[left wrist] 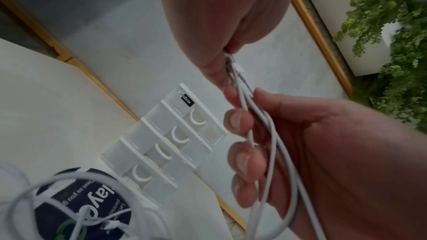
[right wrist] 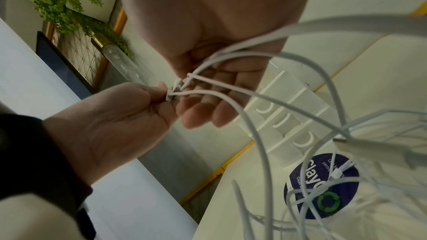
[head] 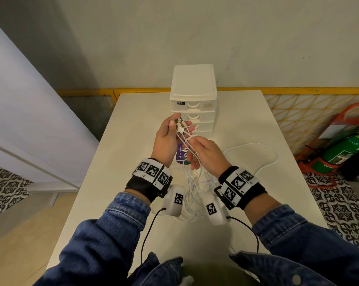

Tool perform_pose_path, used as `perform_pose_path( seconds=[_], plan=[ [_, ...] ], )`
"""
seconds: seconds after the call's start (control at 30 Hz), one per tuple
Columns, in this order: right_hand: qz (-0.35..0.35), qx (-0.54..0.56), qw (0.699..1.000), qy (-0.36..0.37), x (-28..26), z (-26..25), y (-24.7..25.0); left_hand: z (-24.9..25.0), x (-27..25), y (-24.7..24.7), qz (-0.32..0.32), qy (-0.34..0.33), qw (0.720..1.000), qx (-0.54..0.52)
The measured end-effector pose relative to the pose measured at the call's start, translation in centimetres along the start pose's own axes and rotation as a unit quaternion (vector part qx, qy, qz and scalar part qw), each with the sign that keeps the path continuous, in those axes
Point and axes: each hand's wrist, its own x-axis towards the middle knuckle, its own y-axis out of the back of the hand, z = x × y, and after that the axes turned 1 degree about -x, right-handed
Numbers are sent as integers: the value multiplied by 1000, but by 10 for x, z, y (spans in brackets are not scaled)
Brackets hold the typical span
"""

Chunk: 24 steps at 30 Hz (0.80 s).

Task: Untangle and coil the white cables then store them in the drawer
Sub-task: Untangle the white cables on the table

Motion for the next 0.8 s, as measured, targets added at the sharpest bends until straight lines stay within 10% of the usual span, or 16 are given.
perform_pose_path(
  seconds=[0.8],
  plan=[
    [-7, -21, 999, 29, 7, 6, -5, -8, 1, -14, 44, 38, 998, 11]
  ],
)
